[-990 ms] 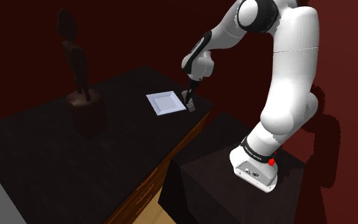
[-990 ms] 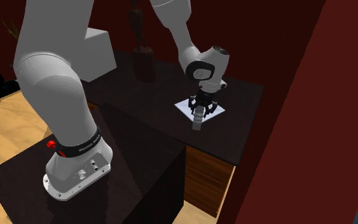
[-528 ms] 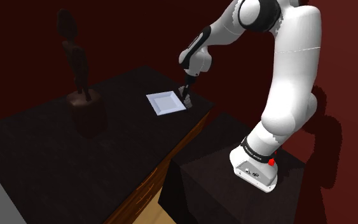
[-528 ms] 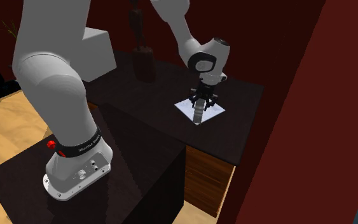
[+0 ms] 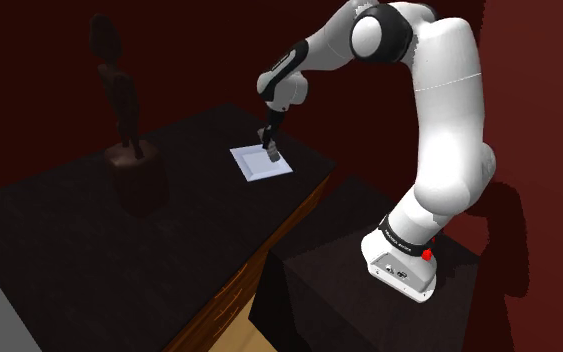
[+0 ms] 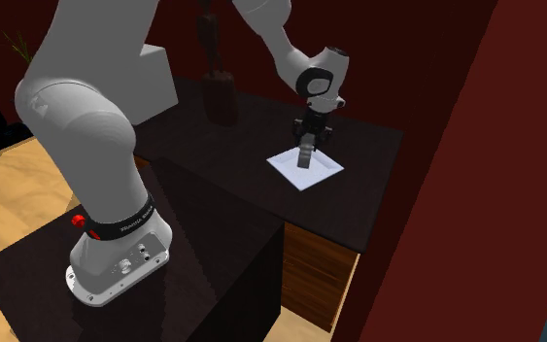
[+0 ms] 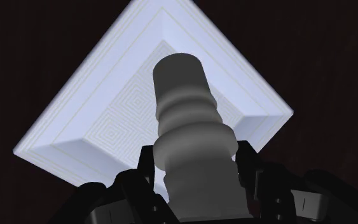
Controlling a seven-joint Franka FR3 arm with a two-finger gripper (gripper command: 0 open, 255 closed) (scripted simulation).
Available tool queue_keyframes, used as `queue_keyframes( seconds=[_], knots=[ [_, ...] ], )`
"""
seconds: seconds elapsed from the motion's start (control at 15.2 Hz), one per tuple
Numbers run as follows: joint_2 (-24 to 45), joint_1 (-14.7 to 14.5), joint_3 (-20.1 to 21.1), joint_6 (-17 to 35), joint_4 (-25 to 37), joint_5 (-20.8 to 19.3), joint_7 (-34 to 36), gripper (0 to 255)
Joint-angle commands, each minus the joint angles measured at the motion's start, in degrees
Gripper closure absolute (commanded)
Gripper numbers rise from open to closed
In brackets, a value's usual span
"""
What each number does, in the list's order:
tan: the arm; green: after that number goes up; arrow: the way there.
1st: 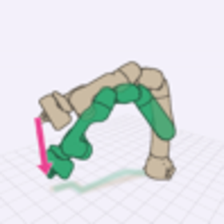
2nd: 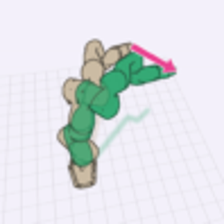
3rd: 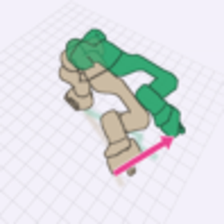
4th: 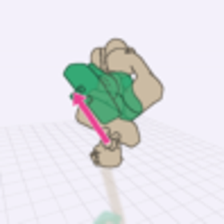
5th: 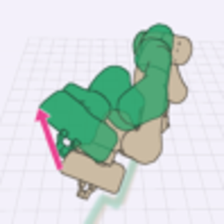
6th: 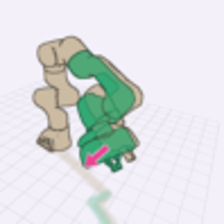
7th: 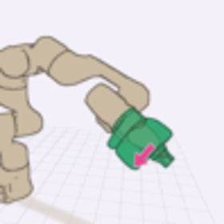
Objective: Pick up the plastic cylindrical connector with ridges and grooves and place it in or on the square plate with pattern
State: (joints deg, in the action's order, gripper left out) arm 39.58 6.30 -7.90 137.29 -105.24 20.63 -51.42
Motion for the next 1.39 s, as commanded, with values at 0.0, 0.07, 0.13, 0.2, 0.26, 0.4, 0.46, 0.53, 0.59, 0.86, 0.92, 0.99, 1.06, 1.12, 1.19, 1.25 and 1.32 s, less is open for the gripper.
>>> queue_keyframes(
  seconds=[0.0,0.07,0.13,0.2,0.26,0.4,0.46,0.53,0.59,0.86,0.92,0.99,1.06,1.12,1.19,1.25,1.32],
  knots=[
    [2.3,-0.5,0.2,-1.0,3.5,-0.1,1.3,255],
    [2.9,-0.4,0.4,-0.6,3.7,0.0,1.1,255],
    [3.5,-0.3,0.5,-0.2,3.9,0.1,1.0,255],
    [4.2,-0.3,0.6,0.2,4.1,0.3,0.9,255],
    [4.8,-0.2,0.7,0.6,4.4,0.4,0.7,255],
    [6.2,0.0,1.0,1.4,4.9,0.7,0.5,255],
    [6.8,0.1,1.1,1.8,5.2,0.8,0.3,255],
    [7.5,0.2,1.2,2.1,5.5,0.9,0.2,255],
    [8.2,0.3,1.4,2.5,5.8,1.0,0.1,255],
    [10.5,0.6,1.8,3.7,7.0,1.4,-0.3,255],
    [10.5,0.6,1.8,3.7,7.0,1.4,-0.3,255],
    [10.5,0.6,1.8,3.7,7.0,1.4,-0.3,255],
    [10.5,0.6,1.8,3.7,7.0,1.4,-0.3,255],
    [10.5,0.6,1.8,3.7,7.0,1.4,-0.3,255],
    [10.5,0.6,1.8,3.7,7.0,1.4,-0.3,255],
    [10.5,0.6,1.8,3.7,7.0,1.4,-0.3,255],
    [10.5,0.6,1.8,3.7,7.0,1.4,-0.3,255]
  ],
)
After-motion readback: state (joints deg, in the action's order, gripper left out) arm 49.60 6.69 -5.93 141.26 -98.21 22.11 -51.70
